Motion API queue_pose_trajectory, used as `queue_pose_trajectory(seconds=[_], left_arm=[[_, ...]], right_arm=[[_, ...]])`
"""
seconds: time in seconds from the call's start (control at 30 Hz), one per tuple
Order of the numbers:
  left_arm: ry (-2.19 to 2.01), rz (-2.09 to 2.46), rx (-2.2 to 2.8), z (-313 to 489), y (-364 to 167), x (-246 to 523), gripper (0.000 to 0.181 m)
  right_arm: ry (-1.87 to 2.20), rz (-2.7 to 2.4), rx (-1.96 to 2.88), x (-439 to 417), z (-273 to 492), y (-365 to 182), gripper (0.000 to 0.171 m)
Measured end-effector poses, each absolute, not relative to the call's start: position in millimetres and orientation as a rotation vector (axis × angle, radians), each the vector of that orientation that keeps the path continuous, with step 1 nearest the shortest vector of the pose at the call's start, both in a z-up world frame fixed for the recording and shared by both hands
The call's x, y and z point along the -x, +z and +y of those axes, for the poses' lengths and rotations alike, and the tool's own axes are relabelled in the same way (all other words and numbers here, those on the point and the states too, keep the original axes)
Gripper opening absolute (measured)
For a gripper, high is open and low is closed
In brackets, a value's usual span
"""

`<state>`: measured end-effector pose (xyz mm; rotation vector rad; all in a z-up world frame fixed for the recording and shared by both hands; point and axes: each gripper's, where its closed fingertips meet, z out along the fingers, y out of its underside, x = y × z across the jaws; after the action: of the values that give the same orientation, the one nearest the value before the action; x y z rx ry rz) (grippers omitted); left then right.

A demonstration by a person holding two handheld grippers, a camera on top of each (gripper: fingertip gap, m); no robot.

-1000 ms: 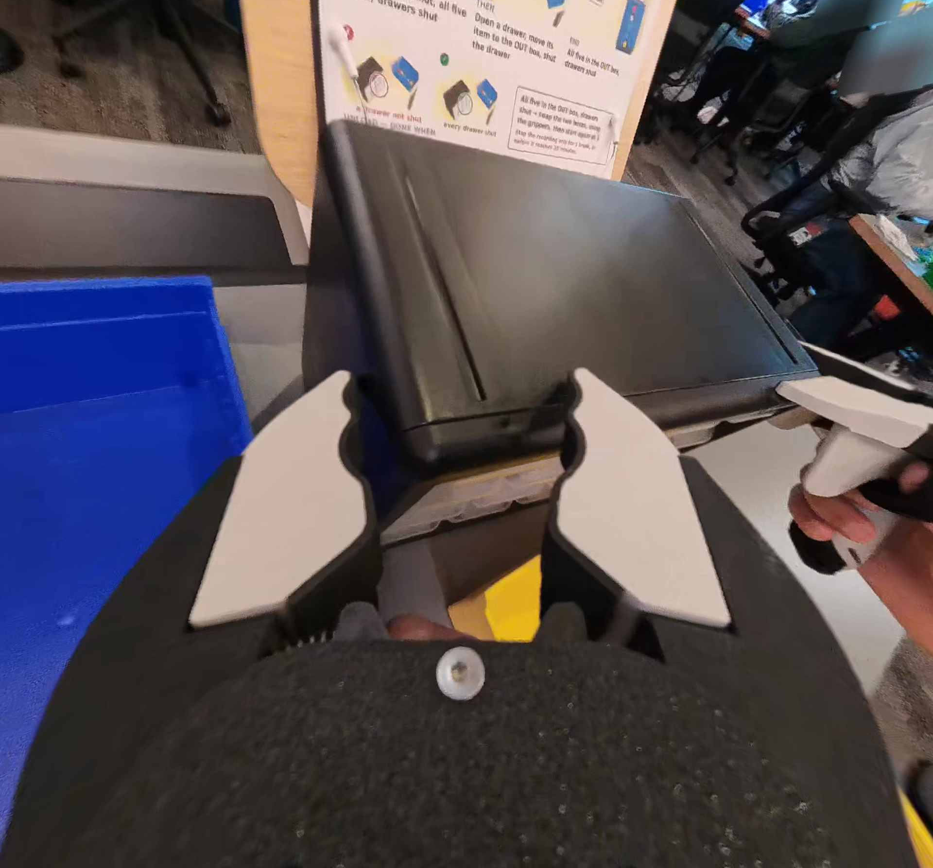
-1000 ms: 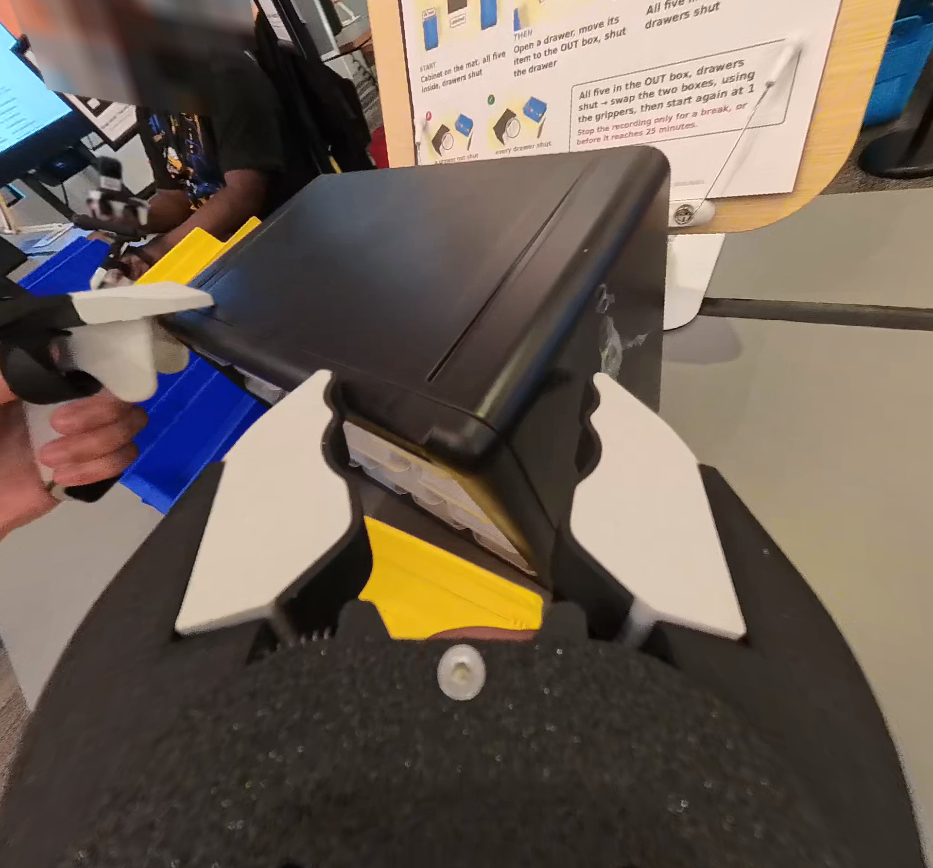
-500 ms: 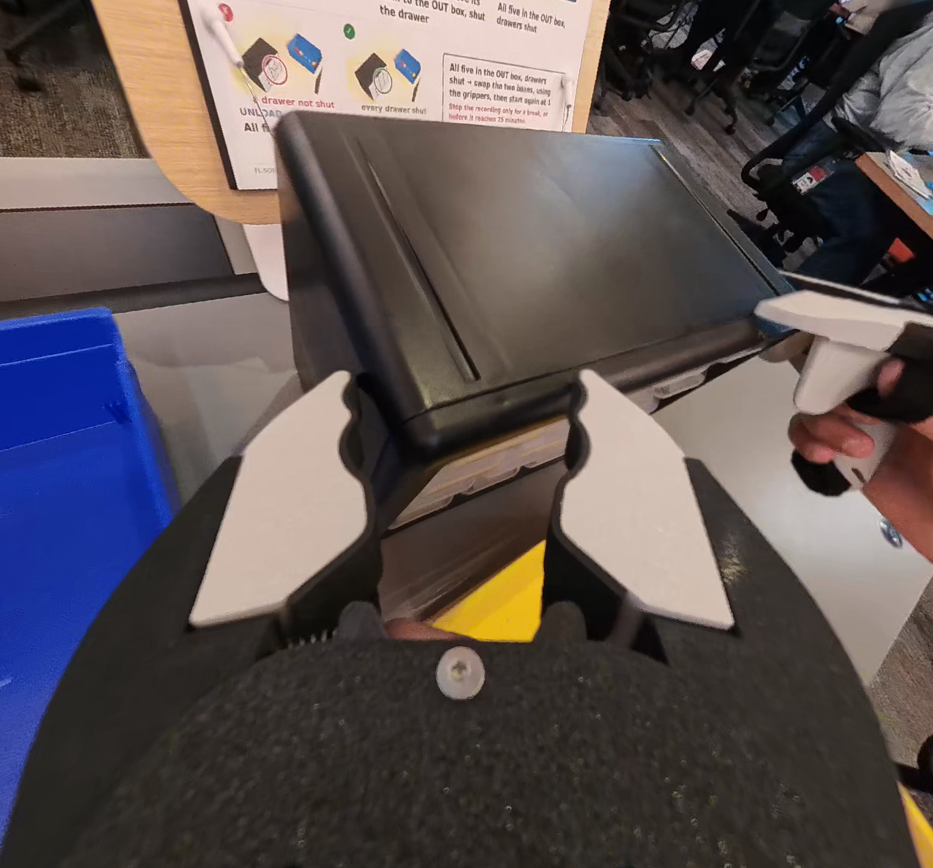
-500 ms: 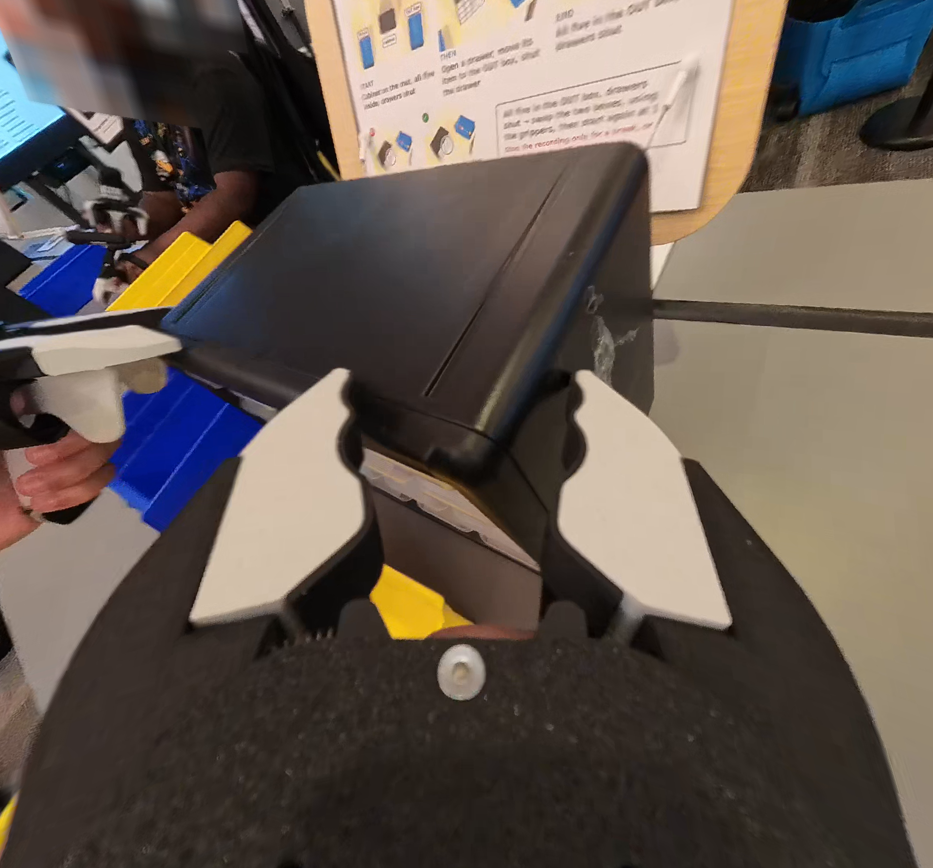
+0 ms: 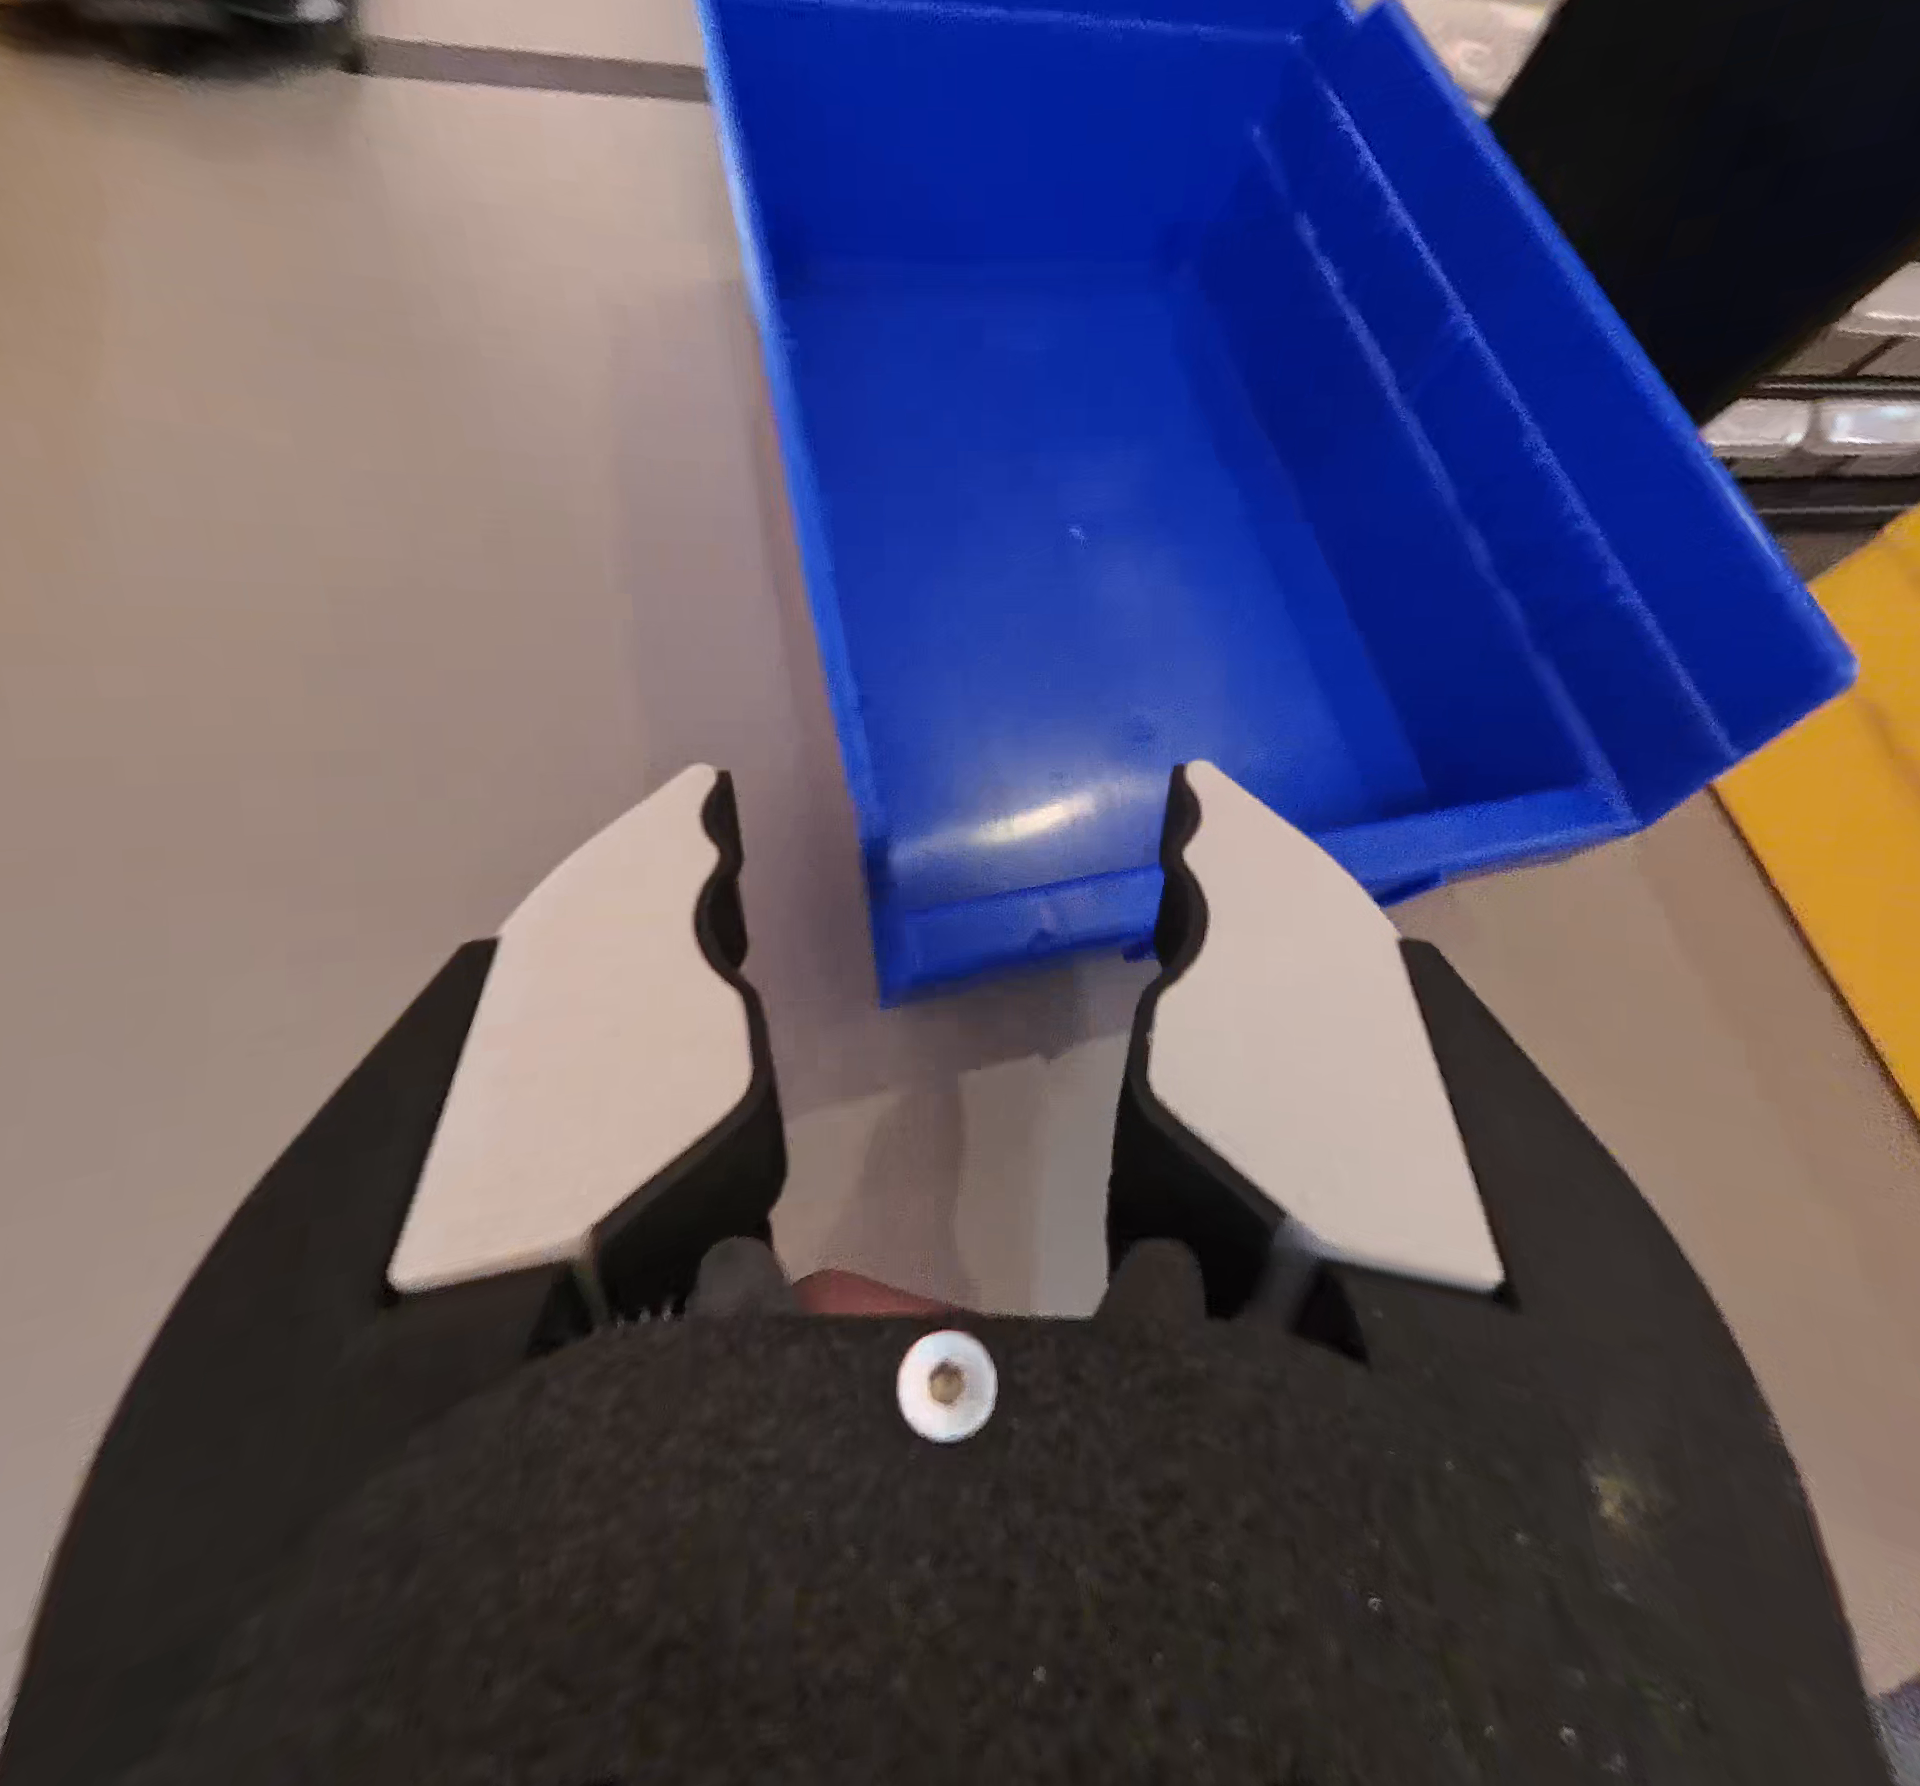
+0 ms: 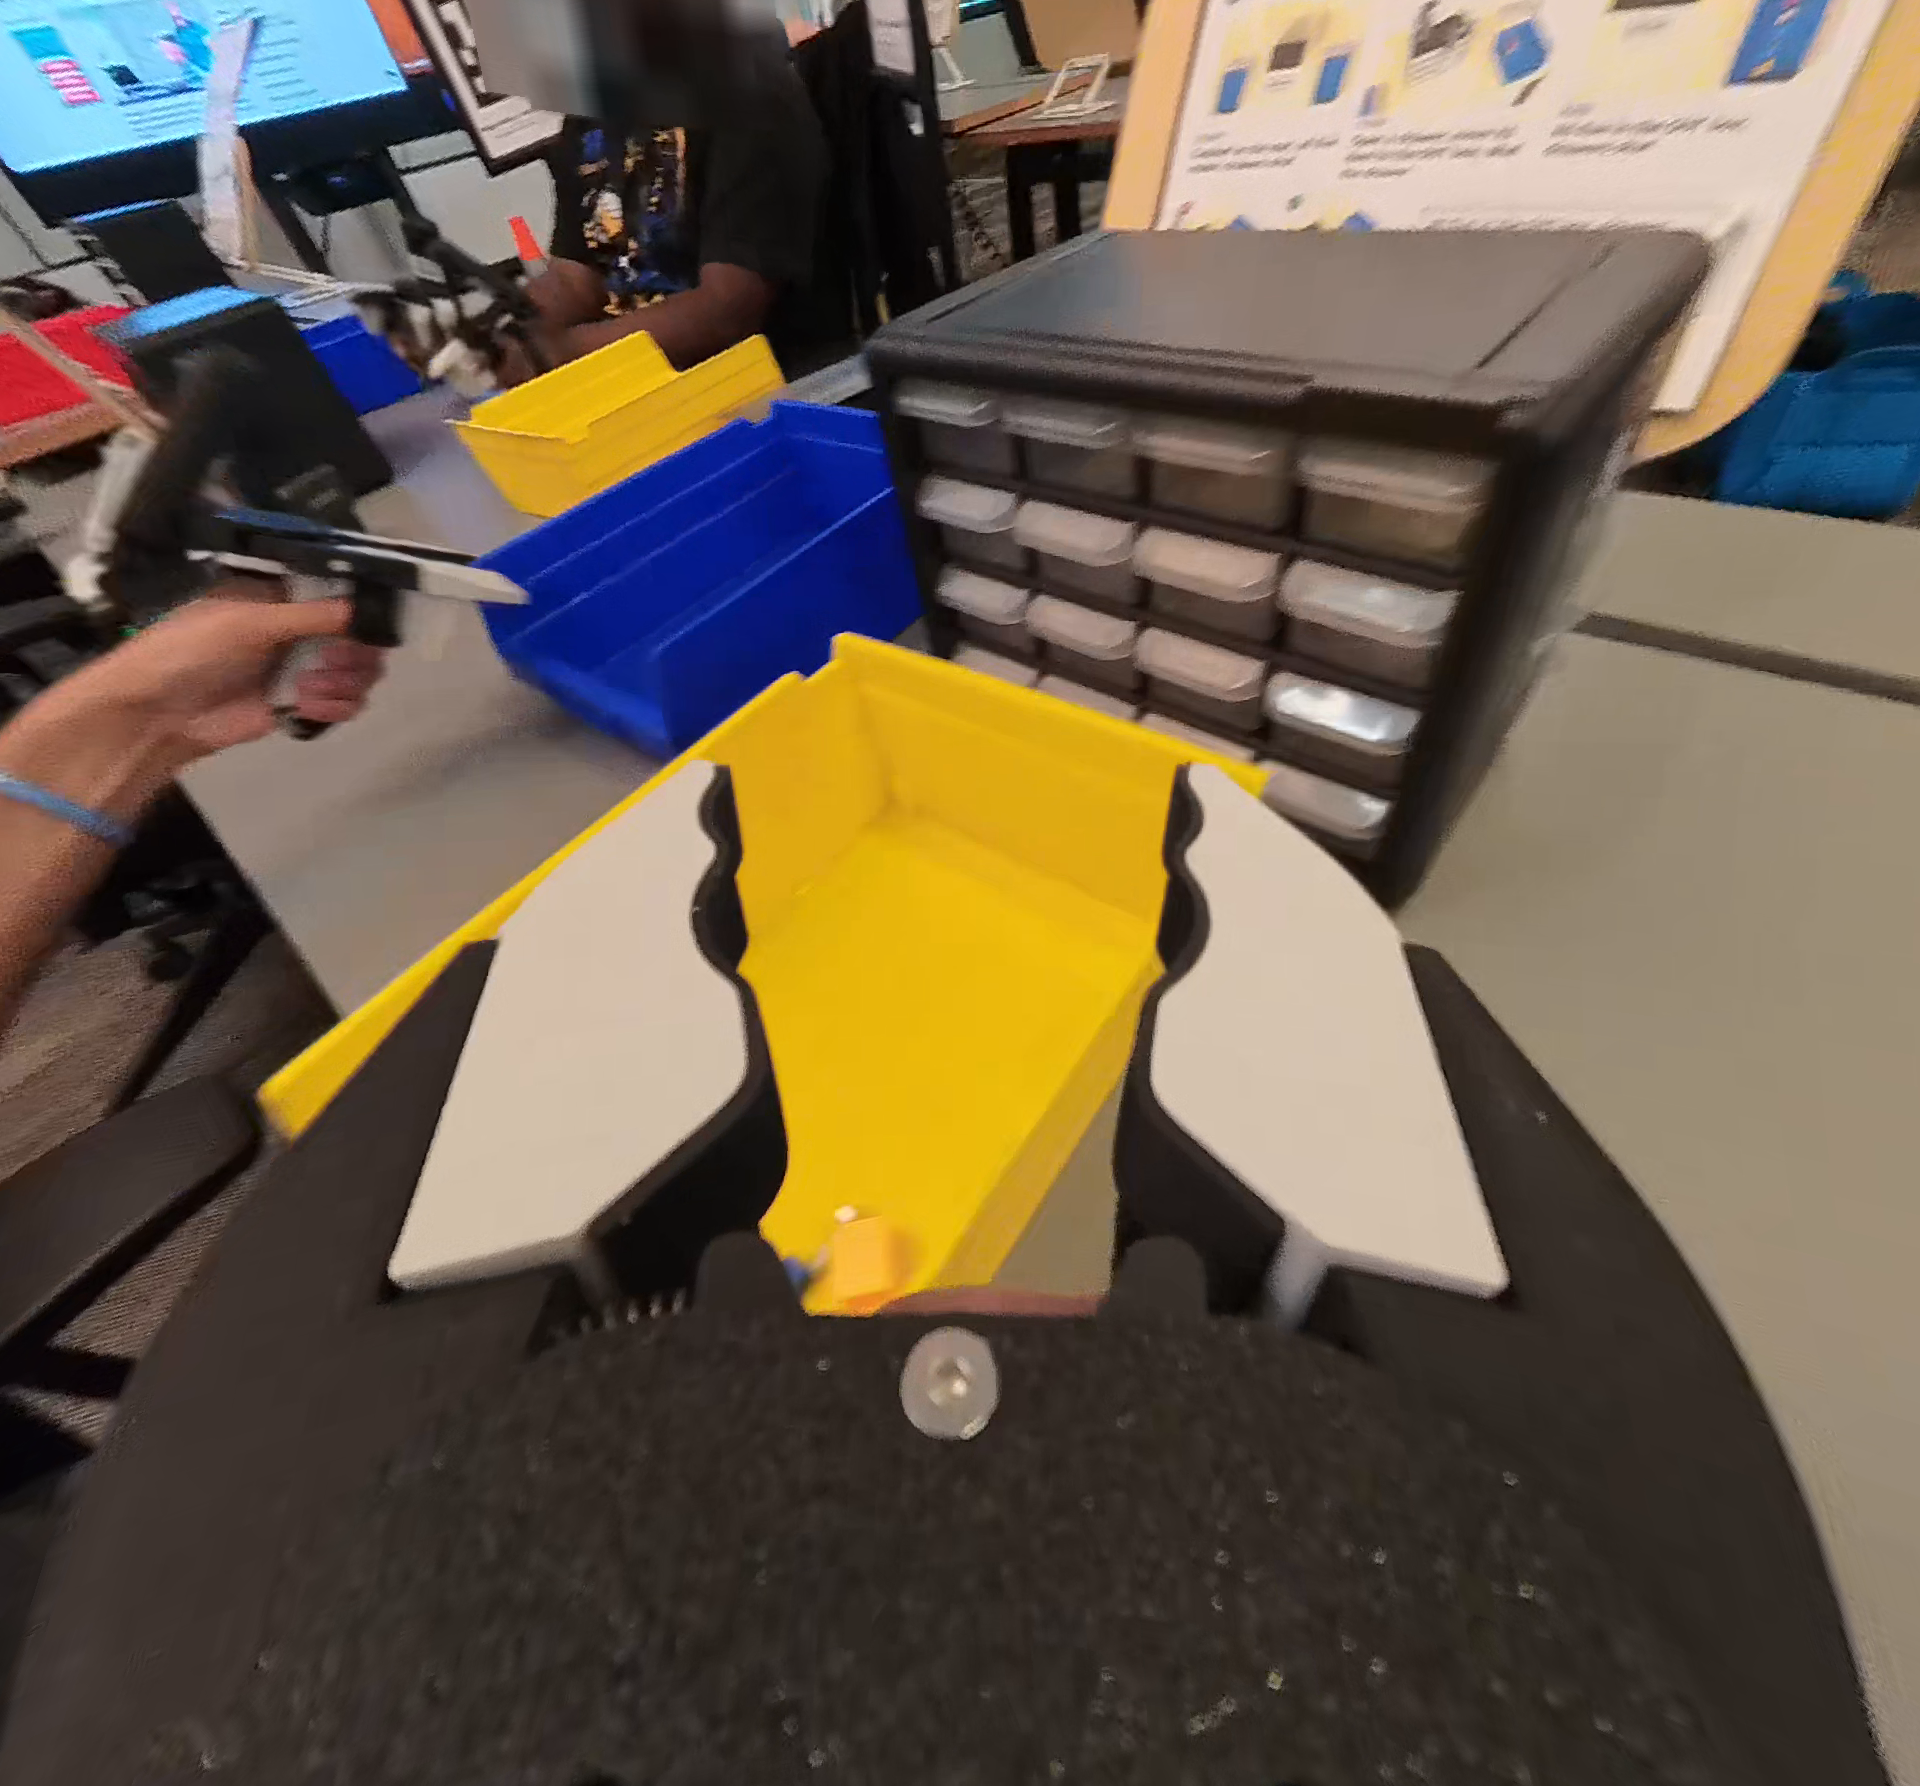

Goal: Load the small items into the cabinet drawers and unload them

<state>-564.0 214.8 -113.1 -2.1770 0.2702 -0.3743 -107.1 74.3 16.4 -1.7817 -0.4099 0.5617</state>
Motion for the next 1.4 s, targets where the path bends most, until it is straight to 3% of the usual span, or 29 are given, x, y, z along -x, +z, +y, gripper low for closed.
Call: queue_pose_trajectory(seconds=[0.13,0.27,0.47,0.7,1.0,1.17,1.4], left_arm=[[-0.352,0.193,2.204,230,-137,552,0.053],[-0.262,0.088,2.222,234,-145,568,0.006],[-0.150,0.050,2.209,208,-126,581,0.004],[-0.052,-0.054,2.074,184,-63,602,0.008],[-0.283,-0.212,1.949,177,-17,593,0.008],[-0.322,-0.213,1.803,174,49,554,0.009],[-0.362,-0.055,1.621,159,154,425,0.009]], right_arm=[[0.599,-0.452,1.759,152,31,11,0.076],[0.533,-0.569,1.767,186,-5,-2,0.075],[0.512,-0.607,1.771,204,-30,-17,0.071],[0.499,-0.680,1.761,231,-35,-21,0.071],[0.527,-0.708,1.759,253,-34,-14,0.067],[0.384,-0.679,1.664,286,8,24,0.074],[0.199,-0.279,1.547,258,84,112,0.062]])
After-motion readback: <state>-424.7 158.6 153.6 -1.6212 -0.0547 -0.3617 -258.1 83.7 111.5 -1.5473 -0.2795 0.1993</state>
